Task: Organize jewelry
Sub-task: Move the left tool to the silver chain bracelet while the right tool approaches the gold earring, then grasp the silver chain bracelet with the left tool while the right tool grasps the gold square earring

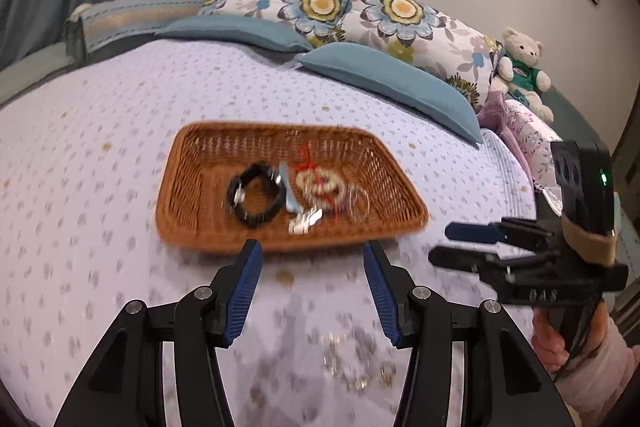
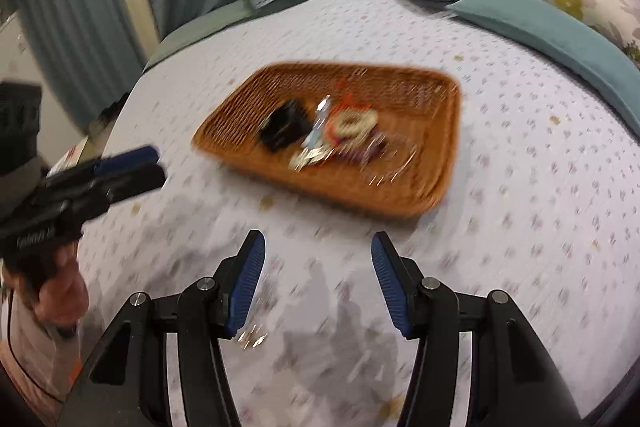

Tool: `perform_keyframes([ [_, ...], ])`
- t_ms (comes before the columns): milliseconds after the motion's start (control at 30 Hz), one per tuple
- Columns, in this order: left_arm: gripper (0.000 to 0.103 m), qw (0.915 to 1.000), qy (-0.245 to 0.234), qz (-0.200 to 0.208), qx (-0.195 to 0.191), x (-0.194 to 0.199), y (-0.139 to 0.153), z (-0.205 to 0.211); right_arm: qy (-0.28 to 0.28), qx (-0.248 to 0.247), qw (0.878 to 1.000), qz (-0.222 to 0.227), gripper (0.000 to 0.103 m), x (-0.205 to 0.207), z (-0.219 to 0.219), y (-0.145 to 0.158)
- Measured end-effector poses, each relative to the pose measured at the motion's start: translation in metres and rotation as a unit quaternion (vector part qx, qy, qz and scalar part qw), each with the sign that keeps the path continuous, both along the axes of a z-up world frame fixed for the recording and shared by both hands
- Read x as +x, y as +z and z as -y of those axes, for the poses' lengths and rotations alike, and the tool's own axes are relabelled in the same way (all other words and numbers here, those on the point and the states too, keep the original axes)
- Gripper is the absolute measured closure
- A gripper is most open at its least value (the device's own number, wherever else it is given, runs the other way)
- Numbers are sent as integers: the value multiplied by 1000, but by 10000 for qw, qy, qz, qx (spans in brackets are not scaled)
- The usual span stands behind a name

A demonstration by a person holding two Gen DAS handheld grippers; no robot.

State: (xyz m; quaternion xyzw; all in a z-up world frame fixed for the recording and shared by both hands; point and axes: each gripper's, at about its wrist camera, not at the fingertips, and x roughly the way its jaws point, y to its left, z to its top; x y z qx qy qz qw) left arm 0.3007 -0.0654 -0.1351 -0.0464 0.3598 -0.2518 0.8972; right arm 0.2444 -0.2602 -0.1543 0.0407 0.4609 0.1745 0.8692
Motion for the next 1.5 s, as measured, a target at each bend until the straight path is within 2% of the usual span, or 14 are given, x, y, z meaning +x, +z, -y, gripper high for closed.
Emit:
perform_keyframes([
  [267,49,9987,161,-488,-67,-32,-29,-15,369,40,9979,-526,45,-45,-38,-37],
  [600,49,9948,319,-959,-156,-47,-63,-19,180,-425,9977,-499,45,-46,-61,-51],
  [667,49,9945,313,-988,-131,-44,-65,-17,176,-487,9973,-514,52,-43,-65,-54],
  [833,49,9943,244,-1035,-16,-36,-70,-9,186,-585,9966,-544,54,-40,-67,-60],
  [900,49,9944,217,-1039,8,-34,-71,-7,176,-621,9962,-582,61,-39,-68,-62],
  [967,49,9943,191,-1046,59,-32,-73,-3,169,-679,9957,-613,73,-38,-68,-64],
  [1033,49,9942,151,-1059,129,-30,-74,1,130,-766,9952,-595,78,-38,-66,-65],
  [1233,49,9943,0,-1020,316,-27,-76,13,-157,-835,9944,-630,78,-43,-39,-63],
  [1400,49,9933,-105,-1023,517,-25,-80,22,-339,-631,9953,-656,78,-46,-10,-61],
  [1500,49,9923,-149,-1058,624,-23,-85,27,-209,-396,9964,-726,70,-48,-3,-59],
])
